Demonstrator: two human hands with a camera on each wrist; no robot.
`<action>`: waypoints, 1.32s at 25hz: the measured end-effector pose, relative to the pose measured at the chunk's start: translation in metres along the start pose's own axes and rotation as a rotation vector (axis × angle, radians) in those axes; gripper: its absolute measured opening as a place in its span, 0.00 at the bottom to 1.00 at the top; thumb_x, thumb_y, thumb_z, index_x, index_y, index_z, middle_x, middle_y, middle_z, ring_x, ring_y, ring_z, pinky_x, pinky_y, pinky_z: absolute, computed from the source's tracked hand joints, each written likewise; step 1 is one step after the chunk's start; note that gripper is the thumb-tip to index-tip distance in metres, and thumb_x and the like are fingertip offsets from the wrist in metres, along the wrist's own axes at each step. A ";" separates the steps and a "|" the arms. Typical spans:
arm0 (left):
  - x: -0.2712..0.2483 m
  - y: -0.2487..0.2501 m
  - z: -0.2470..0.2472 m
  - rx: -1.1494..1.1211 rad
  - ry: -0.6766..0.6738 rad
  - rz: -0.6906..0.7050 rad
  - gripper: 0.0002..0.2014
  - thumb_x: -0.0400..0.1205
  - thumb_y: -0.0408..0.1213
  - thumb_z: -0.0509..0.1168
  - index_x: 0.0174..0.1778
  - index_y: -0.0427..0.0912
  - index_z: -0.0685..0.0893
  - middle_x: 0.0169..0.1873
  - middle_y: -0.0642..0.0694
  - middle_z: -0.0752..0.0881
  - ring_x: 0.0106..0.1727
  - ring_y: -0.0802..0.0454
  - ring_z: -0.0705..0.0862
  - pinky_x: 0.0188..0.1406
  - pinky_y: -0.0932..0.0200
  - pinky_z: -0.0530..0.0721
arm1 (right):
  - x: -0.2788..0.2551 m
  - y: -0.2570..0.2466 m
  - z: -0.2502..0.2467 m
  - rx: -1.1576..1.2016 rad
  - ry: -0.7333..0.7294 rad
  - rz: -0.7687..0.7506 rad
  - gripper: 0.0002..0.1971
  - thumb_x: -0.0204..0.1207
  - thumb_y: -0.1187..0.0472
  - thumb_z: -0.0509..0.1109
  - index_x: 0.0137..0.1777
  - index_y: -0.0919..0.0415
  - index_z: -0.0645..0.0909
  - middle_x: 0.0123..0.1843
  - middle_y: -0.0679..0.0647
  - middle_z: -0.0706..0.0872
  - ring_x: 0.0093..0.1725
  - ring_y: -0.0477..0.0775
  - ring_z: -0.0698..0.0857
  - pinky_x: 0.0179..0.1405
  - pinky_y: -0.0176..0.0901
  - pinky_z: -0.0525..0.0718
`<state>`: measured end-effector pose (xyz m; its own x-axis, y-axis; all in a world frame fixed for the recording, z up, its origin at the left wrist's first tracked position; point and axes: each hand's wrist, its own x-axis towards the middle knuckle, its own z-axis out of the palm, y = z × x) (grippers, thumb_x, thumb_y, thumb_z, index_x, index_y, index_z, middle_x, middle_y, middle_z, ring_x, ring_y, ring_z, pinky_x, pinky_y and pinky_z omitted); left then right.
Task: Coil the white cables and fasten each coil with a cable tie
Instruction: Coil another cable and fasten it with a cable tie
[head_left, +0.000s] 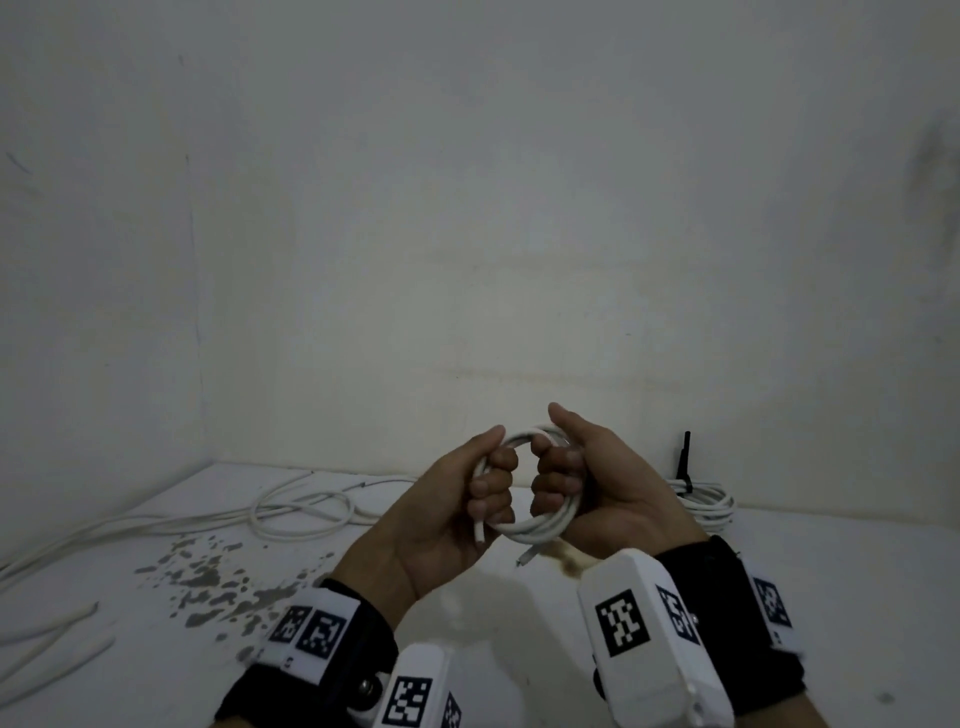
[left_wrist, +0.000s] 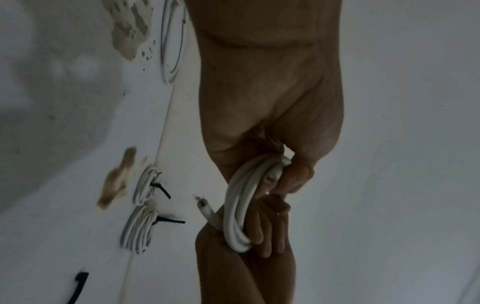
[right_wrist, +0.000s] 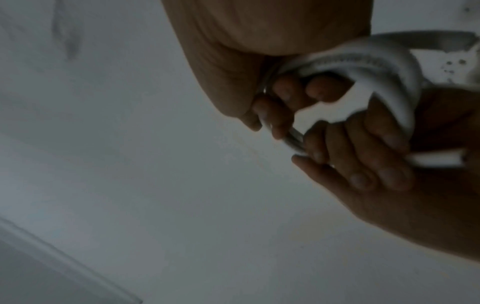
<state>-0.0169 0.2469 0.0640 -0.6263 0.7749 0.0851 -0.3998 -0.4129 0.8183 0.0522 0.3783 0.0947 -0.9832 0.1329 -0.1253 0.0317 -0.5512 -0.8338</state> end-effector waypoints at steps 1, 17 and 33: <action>0.000 0.002 0.001 -0.021 0.044 0.015 0.16 0.81 0.45 0.64 0.29 0.44 0.74 0.14 0.55 0.63 0.12 0.60 0.61 0.15 0.68 0.64 | -0.001 -0.001 0.001 -0.009 -0.042 -0.006 0.26 0.84 0.44 0.63 0.31 0.63 0.79 0.17 0.46 0.66 0.16 0.45 0.63 0.19 0.36 0.67; -0.007 0.001 -0.015 0.336 0.218 -0.145 0.21 0.77 0.56 0.71 0.30 0.42 0.80 0.18 0.51 0.66 0.17 0.56 0.63 0.23 0.60 0.74 | 0.011 0.024 -0.002 -0.415 0.090 -0.094 0.21 0.88 0.52 0.59 0.35 0.63 0.77 0.21 0.49 0.66 0.18 0.47 0.63 0.19 0.38 0.70; 0.003 -0.067 0.019 0.478 0.422 -0.046 0.21 0.84 0.46 0.65 0.26 0.43 0.71 0.13 0.55 0.65 0.16 0.56 0.60 0.17 0.62 0.63 | -0.046 0.013 -0.083 -0.774 0.220 -0.049 0.22 0.88 0.50 0.59 0.55 0.69 0.86 0.40 0.61 0.89 0.38 0.58 0.87 0.40 0.49 0.87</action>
<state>0.0207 0.2855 0.0199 -0.8643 0.4914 -0.1077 -0.1509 -0.0491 0.9873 0.1128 0.4334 0.0453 -0.9312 0.3459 -0.1149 0.1845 0.1756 -0.9670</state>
